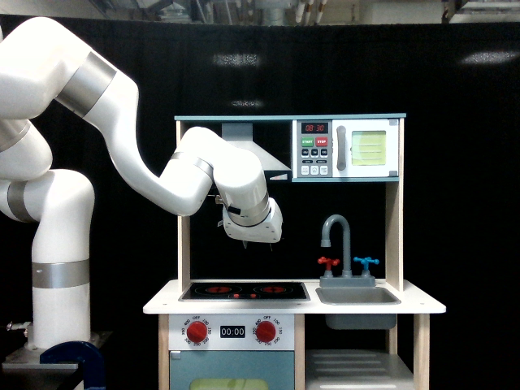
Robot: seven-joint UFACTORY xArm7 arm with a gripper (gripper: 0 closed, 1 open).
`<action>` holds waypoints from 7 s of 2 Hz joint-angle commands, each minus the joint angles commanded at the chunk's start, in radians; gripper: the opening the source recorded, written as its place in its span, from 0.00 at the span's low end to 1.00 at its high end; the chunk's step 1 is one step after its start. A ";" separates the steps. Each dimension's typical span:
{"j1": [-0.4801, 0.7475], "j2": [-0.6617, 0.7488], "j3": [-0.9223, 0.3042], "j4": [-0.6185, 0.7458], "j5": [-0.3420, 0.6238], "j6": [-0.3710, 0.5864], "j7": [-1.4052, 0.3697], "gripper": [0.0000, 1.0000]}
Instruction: Turn on the faucet
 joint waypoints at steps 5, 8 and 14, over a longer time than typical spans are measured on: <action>0.737 -0.420 -0.341 0.264 -0.178 -0.223 0.001 1.00; 0.874 -0.500 -0.380 0.469 -0.290 -0.169 0.083 1.00; 0.206 -0.501 -0.283 0.285 -0.459 0.288 0.160 1.00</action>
